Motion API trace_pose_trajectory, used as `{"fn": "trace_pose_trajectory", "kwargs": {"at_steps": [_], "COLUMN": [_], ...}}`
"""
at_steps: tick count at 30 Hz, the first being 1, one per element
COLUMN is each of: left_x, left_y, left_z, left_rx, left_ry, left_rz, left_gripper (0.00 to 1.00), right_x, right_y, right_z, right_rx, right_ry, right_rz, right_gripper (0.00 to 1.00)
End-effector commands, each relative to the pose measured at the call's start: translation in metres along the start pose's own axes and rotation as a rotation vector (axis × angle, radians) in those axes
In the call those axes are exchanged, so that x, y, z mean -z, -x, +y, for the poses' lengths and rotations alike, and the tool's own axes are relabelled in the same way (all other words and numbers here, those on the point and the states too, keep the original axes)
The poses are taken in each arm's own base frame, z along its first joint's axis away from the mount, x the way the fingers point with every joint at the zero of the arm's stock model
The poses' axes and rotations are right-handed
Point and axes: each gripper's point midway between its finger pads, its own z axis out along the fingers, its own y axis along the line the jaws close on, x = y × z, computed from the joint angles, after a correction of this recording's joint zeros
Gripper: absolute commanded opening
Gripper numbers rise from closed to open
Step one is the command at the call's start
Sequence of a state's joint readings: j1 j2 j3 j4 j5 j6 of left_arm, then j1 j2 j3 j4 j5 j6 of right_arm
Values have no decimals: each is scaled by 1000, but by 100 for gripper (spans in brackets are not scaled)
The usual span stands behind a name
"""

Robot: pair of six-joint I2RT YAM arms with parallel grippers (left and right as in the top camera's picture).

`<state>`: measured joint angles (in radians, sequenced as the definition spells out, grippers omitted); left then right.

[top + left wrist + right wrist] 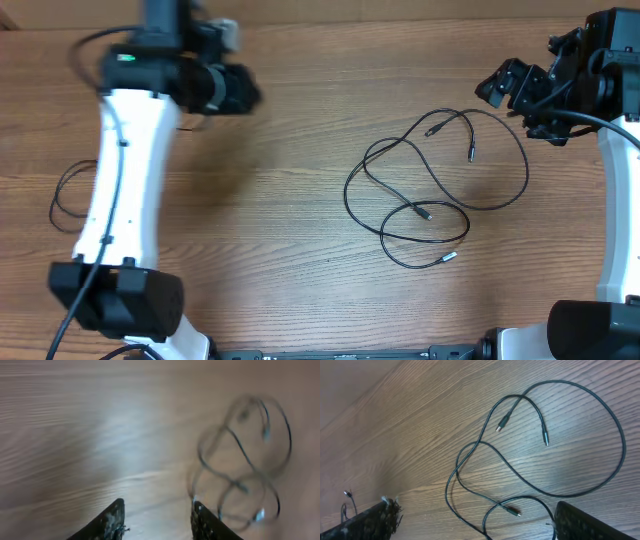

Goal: Untangle cables
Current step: 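Move the left gripper back toward the remaining cable pile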

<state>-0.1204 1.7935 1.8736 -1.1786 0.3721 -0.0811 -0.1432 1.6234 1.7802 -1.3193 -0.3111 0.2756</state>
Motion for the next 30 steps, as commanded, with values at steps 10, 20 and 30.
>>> {"fn": "trace_pose_trajectory", "kwargs": {"at_steps": [10,20,30], "left_x": [-126,-206,-236], "left_y": [-68,-111,-150], "left_z": [-115,-90,-94], "left_rx": [-354,-259,-264], "left_ry": [-304,-285,-339], "left_rz": [258,452,577], "left_gripper": [61,61,51], "right_x": [2,2,2], "right_y": [1,-3,-2], "right_z": [-2,-3,-3], "right_rx": [17,32,33], "right_ry": [-11,-16,-15], "right_rz": [1,16,15], "right_gripper": [98,98,98]}}
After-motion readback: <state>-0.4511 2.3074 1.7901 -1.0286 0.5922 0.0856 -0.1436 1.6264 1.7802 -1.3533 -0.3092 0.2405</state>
